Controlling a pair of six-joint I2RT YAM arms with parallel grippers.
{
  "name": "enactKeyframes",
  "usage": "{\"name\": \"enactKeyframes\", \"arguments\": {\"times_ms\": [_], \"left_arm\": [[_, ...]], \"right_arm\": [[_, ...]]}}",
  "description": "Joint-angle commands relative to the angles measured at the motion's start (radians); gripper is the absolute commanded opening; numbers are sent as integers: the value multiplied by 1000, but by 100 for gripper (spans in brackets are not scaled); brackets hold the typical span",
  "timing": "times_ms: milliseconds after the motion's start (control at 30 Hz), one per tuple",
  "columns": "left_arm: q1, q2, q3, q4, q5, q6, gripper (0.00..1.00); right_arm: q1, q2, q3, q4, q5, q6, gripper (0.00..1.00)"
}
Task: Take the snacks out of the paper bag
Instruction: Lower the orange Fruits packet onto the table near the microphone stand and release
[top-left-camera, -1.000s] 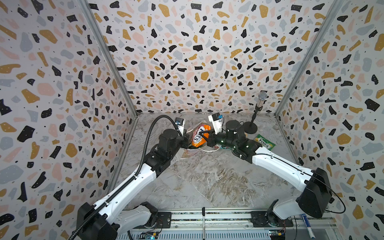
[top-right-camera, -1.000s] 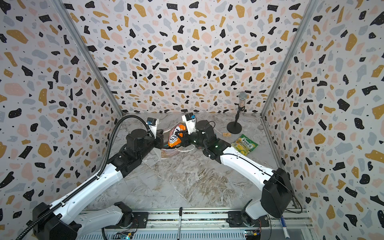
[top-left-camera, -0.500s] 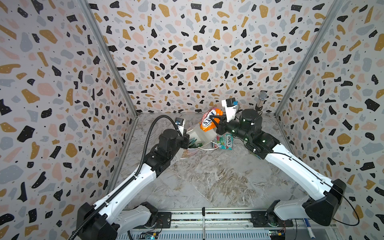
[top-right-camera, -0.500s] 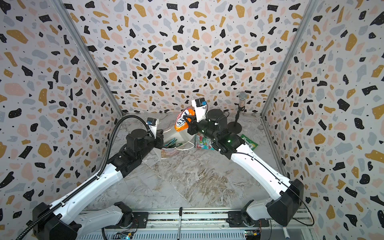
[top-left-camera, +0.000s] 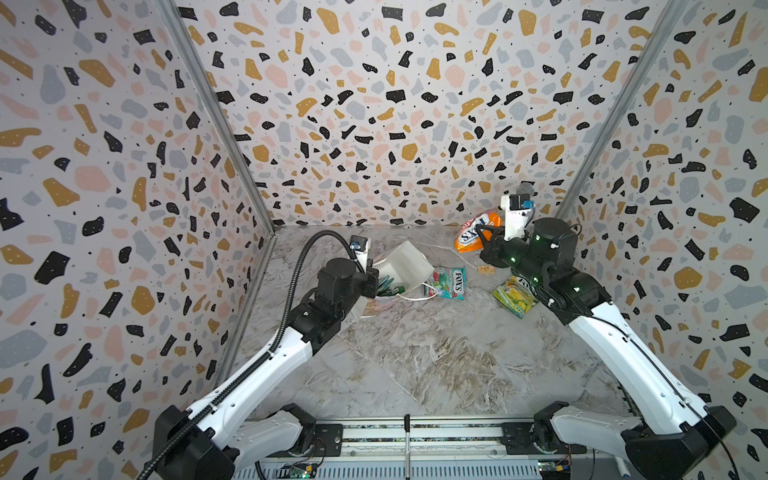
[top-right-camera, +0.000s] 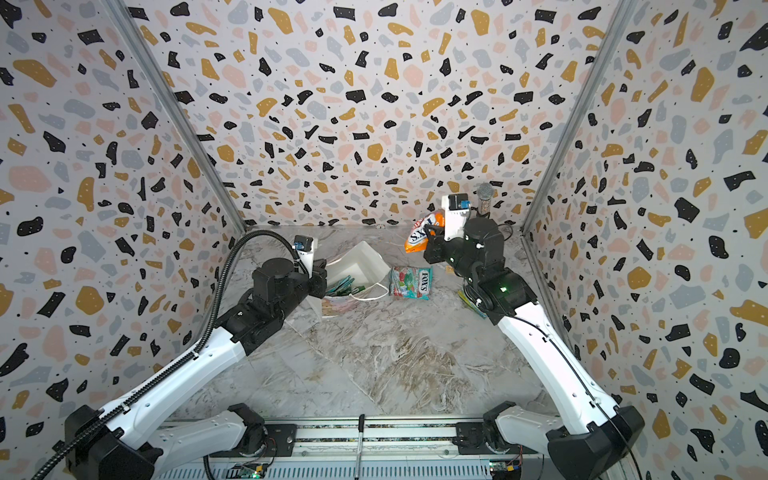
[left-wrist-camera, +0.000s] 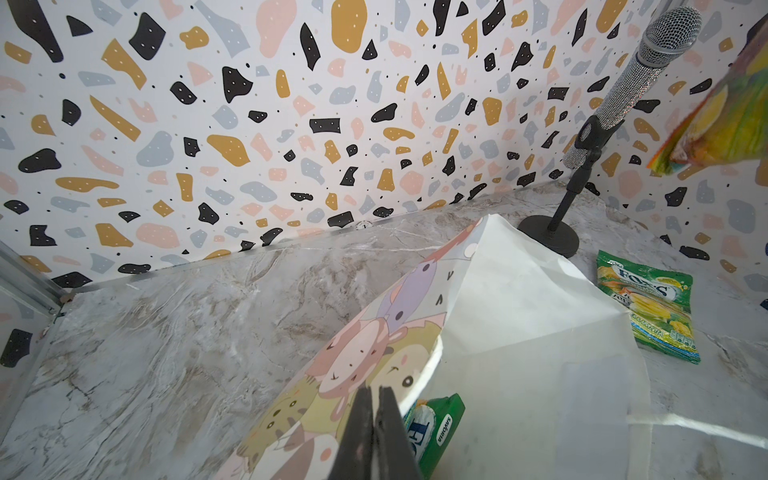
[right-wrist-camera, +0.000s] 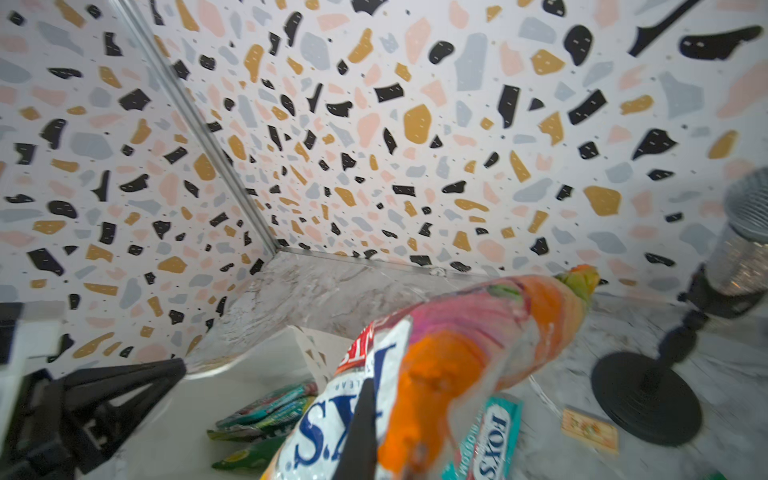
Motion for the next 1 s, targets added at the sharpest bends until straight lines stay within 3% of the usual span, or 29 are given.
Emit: {"name": "enactKeyframes", "arguments": {"times_ms": [0, 367, 833, 967], "left_arm": [[4, -20, -2, 3, -11, 7, 0], [3, -22, -3, 2, -11, 5, 0], [3, -26, -3, 0, -17, 8, 0], [3, -31, -6, 3, -16, 7, 0]], "right_arm": [[-69, -65, -63, -83, -41, -9, 0], [-211, -120, -318, -106, -243, -6, 0], [-258, -12, -504, 61, -563, 23, 0], [-275, 32, -545, 79, -578, 25, 0]]}}
